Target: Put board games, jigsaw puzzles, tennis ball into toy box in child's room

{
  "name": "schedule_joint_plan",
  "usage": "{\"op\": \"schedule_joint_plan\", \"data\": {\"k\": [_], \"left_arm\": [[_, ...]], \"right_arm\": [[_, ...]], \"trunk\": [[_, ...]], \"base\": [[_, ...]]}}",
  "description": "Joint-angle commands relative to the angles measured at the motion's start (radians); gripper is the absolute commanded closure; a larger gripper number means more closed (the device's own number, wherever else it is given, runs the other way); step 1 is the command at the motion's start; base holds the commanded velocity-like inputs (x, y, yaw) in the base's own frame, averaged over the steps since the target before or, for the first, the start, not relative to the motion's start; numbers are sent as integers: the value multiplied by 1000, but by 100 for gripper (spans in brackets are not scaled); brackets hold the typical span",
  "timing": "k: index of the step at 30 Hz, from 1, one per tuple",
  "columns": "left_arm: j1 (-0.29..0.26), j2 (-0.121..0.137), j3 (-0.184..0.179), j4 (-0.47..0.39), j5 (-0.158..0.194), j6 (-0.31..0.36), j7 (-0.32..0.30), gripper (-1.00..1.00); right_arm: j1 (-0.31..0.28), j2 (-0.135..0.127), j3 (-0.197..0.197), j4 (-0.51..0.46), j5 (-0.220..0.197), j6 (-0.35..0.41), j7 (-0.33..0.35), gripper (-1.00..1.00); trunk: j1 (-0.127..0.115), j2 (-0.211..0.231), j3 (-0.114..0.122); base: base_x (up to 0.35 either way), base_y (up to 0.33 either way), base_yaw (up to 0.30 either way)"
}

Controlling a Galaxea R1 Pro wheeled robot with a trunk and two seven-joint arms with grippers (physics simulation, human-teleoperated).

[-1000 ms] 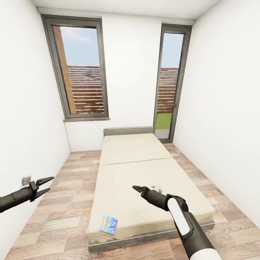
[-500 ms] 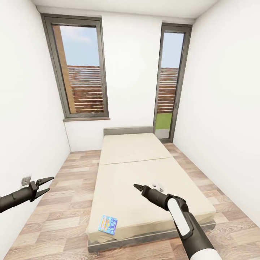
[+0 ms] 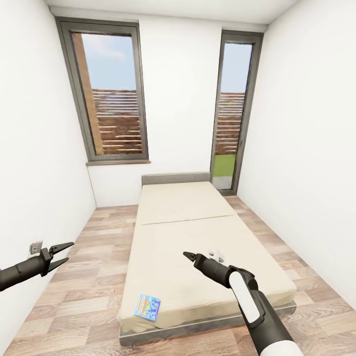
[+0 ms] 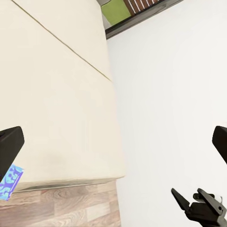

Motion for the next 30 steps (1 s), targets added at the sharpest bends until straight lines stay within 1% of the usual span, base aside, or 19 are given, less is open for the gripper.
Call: {"op": "schedule_joint_plan", "data": {"k": [1,11,20,24,26,30], "left_arm": [[-1,0,1,0,1,6,-3,-100],[-1,-1,1,0,2,11,-8,-100],[-1,-1,1,0,3,13,-11,-100],[-1,-1,1,0,3,13,-11,-100],[-1,-4,1,1,3,13,-11,-100],[-1,-22,0,1,1,13,-9,-100]], "right_arm": [[-1,0,-1,-1,1,4,2,-100],[-1,-4,-2,-2,1,4,2,-100],[0,-2,-4,-4,-3,5,2,-100],[7,-5,-9,-26,-7,6,2,-100],[9,-6,-13,-37,-9,6,1,-100],[11,-4,-17,-44,-10,6,1,-100]], "trunk": [[4,-9,-5],[43,-79,-36],[77,-142,-65],[92,-170,-77],[100,-184,-83],[115,-212,-96]], "base": [[0,0,0],[0,0,0],[0,0,0],[0,0,0],[0,0,0],[0,0,0]]}}
